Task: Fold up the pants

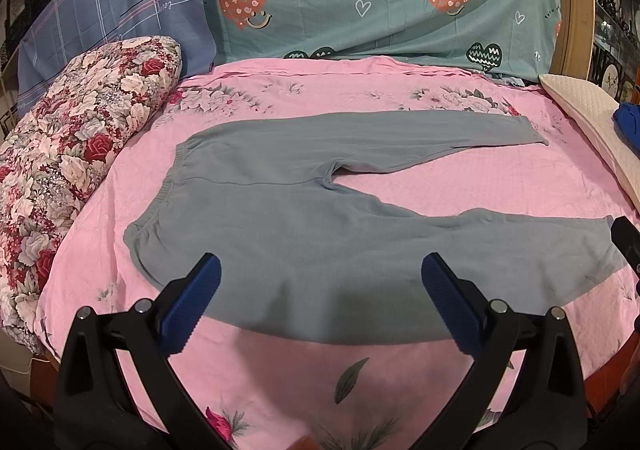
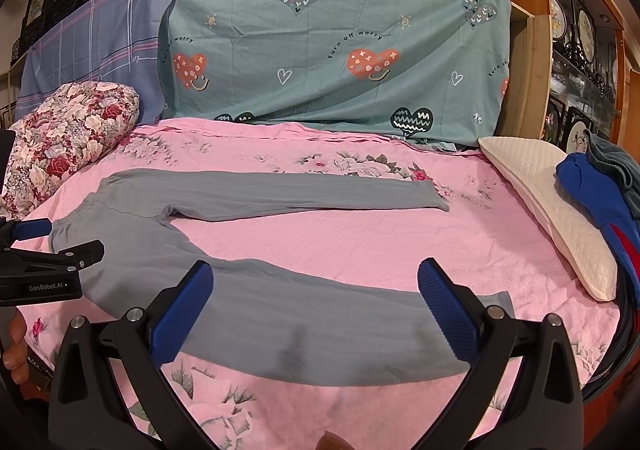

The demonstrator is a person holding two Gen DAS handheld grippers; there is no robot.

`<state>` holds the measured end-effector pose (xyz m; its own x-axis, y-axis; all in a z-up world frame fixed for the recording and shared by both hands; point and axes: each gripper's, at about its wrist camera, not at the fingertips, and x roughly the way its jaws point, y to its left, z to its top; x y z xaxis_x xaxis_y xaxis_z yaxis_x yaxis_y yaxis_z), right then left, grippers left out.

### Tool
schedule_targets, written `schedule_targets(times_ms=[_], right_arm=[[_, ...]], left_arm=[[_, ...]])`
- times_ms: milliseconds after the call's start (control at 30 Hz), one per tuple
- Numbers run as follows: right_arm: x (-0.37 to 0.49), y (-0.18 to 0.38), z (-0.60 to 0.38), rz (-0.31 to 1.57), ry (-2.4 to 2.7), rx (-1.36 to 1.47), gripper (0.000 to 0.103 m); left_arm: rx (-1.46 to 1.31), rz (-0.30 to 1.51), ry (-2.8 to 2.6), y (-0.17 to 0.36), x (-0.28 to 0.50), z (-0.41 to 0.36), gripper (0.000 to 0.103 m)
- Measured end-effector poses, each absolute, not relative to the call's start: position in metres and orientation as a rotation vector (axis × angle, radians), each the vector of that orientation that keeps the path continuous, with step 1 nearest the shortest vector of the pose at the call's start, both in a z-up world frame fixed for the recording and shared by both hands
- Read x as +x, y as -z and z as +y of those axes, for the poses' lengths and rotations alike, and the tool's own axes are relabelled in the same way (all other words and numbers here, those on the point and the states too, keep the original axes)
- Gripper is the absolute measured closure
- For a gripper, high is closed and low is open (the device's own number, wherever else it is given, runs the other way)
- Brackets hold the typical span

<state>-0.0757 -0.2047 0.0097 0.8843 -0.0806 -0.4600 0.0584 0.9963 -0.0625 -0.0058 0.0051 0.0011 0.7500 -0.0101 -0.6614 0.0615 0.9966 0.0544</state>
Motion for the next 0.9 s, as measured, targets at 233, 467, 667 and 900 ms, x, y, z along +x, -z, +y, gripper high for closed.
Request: schedule_targets(times_ms=[233, 467, 667, 900], right_arm=[[-0.0777, -0.0103, -0.2028, 0.479, 0.072, -0.053, 0.001], [-0.0777, -0.0105, -0.2022, 0.479, 0.071, -0.054, 0.001], [-0.0779, -0.0101, -0.2022, 0.480, 0.071, -0.054, 0.001], [-0.0787, -0.0108, -0.1968, 0.481, 0.049, -0.065, 0.001]], left_arm=[[0.074, 0.721, 0.039, -0.0014, -0.0061, 0.0058, 0.002], [0.071, 0.718, 0.040, -0.0026, -0.0080, 0.0079, 0.002], [0.069, 0.718, 0.040, -0.0026, -0.0084, 0.0082, 0.002], [0.069, 0.717, 0.040, -0.0029, -0.0090, 0.0094, 0.002]])
